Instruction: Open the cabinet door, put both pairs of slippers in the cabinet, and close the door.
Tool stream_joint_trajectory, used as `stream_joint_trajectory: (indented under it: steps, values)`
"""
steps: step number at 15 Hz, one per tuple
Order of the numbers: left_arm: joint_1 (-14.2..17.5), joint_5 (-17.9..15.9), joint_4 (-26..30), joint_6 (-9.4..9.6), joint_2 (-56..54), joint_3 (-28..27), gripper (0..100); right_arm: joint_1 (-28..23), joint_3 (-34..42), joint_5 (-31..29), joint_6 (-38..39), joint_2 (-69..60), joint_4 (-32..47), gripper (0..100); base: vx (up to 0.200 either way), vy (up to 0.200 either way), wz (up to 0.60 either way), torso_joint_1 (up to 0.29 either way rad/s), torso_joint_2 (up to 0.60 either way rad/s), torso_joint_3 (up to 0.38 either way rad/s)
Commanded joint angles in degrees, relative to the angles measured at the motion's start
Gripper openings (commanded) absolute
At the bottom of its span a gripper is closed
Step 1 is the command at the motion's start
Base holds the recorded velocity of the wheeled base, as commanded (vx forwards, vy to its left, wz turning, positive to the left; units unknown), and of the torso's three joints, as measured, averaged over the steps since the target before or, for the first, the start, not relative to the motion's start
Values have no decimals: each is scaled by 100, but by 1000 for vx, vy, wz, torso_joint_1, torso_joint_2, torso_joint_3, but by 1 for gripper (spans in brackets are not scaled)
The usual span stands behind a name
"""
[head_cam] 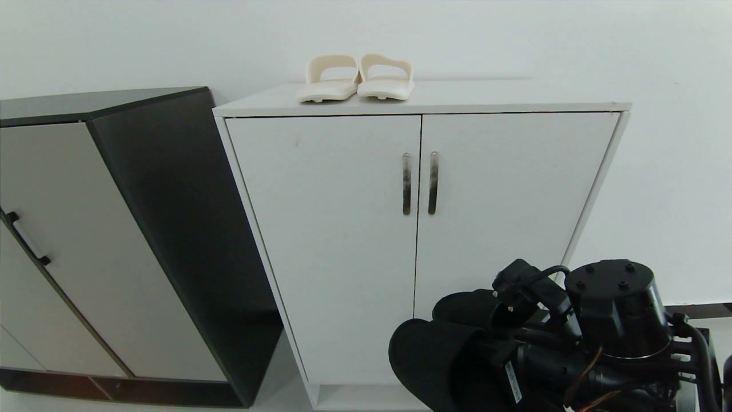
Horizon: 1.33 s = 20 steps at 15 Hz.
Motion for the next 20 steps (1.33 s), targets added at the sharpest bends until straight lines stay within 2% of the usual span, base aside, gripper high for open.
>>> stream_joint_trajectory:
  steps: [1, 2, 3, 5, 7, 8, 9, 10, 11, 12, 14, 17, 20]
  values:
    - [0, -10, -22, 23, 8, -35, 100, 11, -2, -11, -1, 48, -56, 0, 0, 0, 0, 0, 0, 0]
    - [-105, -177, -102, -249, 720, -1002, 100, 2, 77, -28, -1, -48, -162, 0, 0, 0, 0, 0, 0, 0]
    - [-211, -318, -137, -618, 1405, -1591, 100, -24, 130, -11, 17, -101, -197, 0, 0, 0, 0, 0, 0, 0]
    - [-580, -1074, -356, -495, 2803, -1828, 100, -24, 121, -2, -9, 4, -214, 0, 0, 0, 0, 0, 0, 0]
    - [-1055, -1962, -1394, -486, 4165, -1723, 100, -33, 174, -11, -1, 13, -416, 0, 0, 0, 0, 0, 0, 0]
    - [-1195, -2436, -1974, -486, 4815, -1749, 100, -77, 209, -11, 17, -22, -557, 0, 0, 0, 0, 0, 0, 0]
    - [-1292, -2665, -2483, -460, 5422, -1837, 100, -103, 226, -19, -1, -57, -680, 0, 0, 0, 0, 0, 0, 0]
    - [-1371, -2744, -2861, -416, 5817, -1890, 100, -103, 253, -11, -9, -92, -742, 0, 0, 0, 0, 0, 0, 0]
    - [-1740, -2849, -3433, -416, 6371, -1995, 100, -103, 288, -11, -9, -145, -750, 0, 0, 0, 0, 0, 0, 0]
    - [-2039, -2858, -3705, -443, 6688, -2145, 100, -103, 288, 16, -9, -163, -750, 0, 0, 0, 0, 0, 0, 0]
    - [-2487, -2849, -3775, -460, 7276, -2689, 100, -103, 305, 95, -9, -136, -759, 0, 0, 0, 0, 0, 0, 0]
    - [-2742, -2849, -3793, -469, 7918, -3366, 100, -77, 349, 227, -9, -180, -777, 0, 0, 0, 0, -11, 145, 91]
    - [-2918, -2841, -3802, -504, 8217, -3841, 100, -77, 604, 772, -1, -198, -1515, 0, 0, 0, 0, 4, 120, 36]
